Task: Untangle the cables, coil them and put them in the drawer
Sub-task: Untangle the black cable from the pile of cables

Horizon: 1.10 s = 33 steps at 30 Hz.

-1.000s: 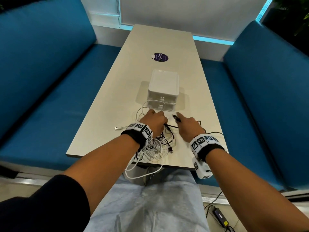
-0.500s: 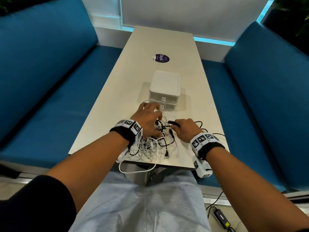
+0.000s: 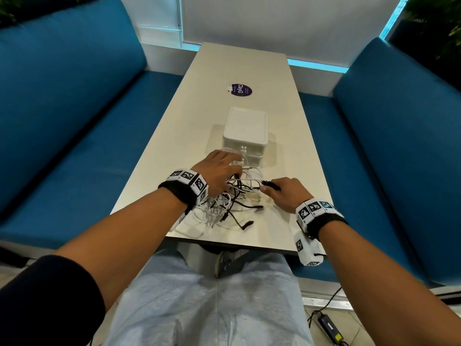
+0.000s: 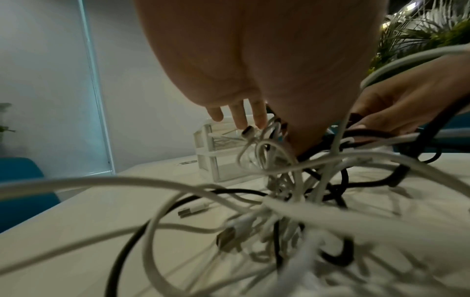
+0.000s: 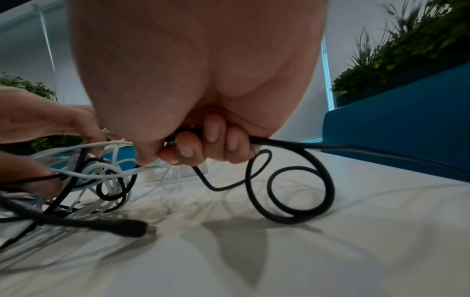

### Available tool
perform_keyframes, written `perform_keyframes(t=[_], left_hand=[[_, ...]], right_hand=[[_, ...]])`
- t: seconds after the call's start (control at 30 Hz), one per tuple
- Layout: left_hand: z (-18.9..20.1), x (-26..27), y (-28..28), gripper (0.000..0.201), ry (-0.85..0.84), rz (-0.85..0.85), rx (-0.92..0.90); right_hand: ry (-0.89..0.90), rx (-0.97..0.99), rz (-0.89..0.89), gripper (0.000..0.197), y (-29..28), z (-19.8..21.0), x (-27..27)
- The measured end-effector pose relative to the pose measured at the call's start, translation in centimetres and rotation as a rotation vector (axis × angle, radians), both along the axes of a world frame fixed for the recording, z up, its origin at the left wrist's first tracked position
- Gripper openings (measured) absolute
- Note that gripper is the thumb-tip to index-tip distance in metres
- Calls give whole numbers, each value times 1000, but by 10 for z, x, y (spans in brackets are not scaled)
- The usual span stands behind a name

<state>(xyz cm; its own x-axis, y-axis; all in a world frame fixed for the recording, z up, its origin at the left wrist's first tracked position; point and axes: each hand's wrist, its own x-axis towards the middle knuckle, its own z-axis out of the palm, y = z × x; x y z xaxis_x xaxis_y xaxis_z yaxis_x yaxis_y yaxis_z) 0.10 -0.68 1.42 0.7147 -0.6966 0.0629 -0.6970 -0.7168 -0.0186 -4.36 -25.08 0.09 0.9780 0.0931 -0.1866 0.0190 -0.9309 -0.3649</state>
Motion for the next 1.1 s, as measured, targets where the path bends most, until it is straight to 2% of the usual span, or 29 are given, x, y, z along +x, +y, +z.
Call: perform_keyframes(t=[0.13, 0.23, 0.4, 0.5, 0.57, 0.63, 0.73, 0.87, 0.97, 1.1], left_hand=[[7, 2, -4, 47, -23, 10, 36], [14, 0, -9, 50, -57, 38, -27], [25, -11, -21, 27, 57, 141, -347], [27, -21, -39, 24, 23, 165, -452], [22, -29, -53, 20, -40, 133, -418], [11, -38, -66, 10, -11, 112, -356], [-7, -46, -81, 25, 77, 178, -239], [-20, -47, -86, 51, 50, 242, -241], [-25, -46, -75, 50, 25, 258, -181], [-29, -43, -47, 44, -44, 213, 0]], right_hand=[[2, -17, 9, 46, 8, -3, 0], [-7, -14, -8, 47, 12, -2, 0], [21, -47, -21, 41, 17, -6, 1], [25, -32, -16, 40, 19, -7, -1], [21, -34, -18, 40, 19, -8, -1], [27, -38, -26, 36, 18, -8, 0], [73, -44, -21, 25, 14, -10, 1], [111, -65, -13, 32, 9, -15, -2], [91, -24, -30, 39, 7, -13, -3], [94, -16, -38, 47, 2, -3, -2]])
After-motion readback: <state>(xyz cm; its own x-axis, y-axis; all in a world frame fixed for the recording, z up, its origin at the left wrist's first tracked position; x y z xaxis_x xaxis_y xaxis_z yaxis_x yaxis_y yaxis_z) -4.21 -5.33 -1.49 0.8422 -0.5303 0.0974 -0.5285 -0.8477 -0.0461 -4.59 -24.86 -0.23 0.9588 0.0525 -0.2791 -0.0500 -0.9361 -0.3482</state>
